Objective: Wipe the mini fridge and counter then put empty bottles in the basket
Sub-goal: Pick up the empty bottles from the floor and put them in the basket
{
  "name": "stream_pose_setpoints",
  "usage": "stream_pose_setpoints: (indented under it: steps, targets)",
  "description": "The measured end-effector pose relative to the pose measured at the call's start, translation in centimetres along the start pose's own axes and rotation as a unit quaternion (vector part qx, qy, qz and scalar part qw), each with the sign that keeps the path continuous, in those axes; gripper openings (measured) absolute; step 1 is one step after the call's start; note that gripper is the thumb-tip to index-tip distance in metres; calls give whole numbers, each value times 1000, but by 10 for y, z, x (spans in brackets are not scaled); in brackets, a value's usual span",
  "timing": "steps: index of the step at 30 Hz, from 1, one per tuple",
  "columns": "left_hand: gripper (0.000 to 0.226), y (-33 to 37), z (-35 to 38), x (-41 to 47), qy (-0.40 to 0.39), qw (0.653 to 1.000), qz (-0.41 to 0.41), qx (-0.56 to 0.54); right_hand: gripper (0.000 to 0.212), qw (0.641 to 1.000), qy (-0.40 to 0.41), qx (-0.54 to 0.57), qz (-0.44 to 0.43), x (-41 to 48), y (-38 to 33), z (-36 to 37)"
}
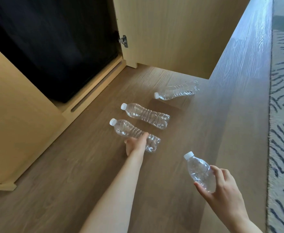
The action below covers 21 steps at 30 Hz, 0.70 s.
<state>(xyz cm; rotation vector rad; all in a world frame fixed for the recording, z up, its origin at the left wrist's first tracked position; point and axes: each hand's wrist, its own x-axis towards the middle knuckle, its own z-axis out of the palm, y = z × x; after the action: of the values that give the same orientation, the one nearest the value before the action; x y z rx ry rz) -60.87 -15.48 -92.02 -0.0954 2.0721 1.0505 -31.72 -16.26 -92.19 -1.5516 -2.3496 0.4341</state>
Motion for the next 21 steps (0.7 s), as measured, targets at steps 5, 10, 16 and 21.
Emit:
stream_pose_setpoints:
  steps: [5, 10, 16, 21]
  targets:
    - [40, -12, -3, -2, -44, 997, 0, -65, 73, 1000, -11, 4, -4, 1, -6, 4]
    - [27, -18, -11, -15, -71, 991, 3, -112, 70, 1000, -13, 23, 6, 1, -11, 7]
    - [47, -25, -31, -78, -107, 985, 6, -133, 69, 996, -22, 52, 63, -15, -29, -20]
    - [41, -12, -67, -158, -140, 972, -53, -182, 68, 995, -22, 52, 78, -30, -61, -84]
